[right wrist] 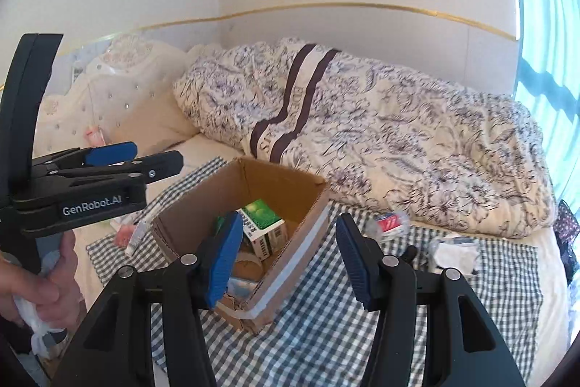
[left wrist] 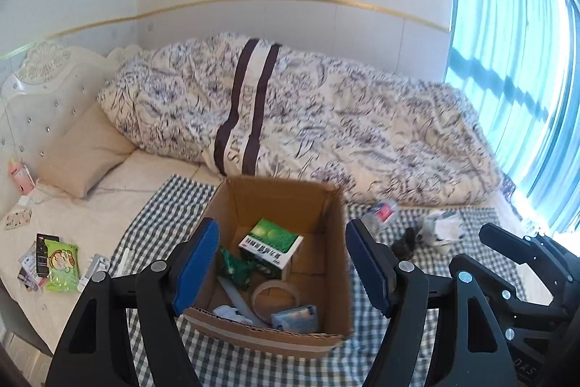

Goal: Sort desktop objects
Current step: 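Move both open tools back toward the remaining items on the checkered cloth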

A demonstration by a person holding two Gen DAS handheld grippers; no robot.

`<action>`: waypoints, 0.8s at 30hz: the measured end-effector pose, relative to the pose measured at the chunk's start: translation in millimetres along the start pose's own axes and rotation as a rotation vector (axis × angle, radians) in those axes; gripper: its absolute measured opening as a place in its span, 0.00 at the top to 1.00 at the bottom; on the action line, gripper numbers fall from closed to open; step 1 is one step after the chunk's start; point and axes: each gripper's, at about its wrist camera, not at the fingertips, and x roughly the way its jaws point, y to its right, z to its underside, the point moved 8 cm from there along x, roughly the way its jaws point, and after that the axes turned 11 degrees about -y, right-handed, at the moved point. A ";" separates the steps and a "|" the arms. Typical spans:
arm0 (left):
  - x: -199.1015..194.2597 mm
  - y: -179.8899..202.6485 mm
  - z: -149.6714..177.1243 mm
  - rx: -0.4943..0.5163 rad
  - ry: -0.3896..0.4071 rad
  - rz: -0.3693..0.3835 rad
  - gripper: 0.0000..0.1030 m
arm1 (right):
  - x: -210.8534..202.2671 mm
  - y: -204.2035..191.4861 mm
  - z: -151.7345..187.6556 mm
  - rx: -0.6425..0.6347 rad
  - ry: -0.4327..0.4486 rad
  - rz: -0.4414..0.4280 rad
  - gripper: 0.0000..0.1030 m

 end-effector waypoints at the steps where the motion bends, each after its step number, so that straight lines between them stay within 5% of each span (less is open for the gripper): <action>1: -8.3 3.2 -1.4 0.000 0.012 0.002 0.26 | -9.5 2.2 -0.9 0.003 0.011 0.002 0.48; 24: -139.8 63.0 0.8 0.003 0.197 0.063 0.20 | -158.2 43.1 4.1 0.018 0.169 0.093 0.43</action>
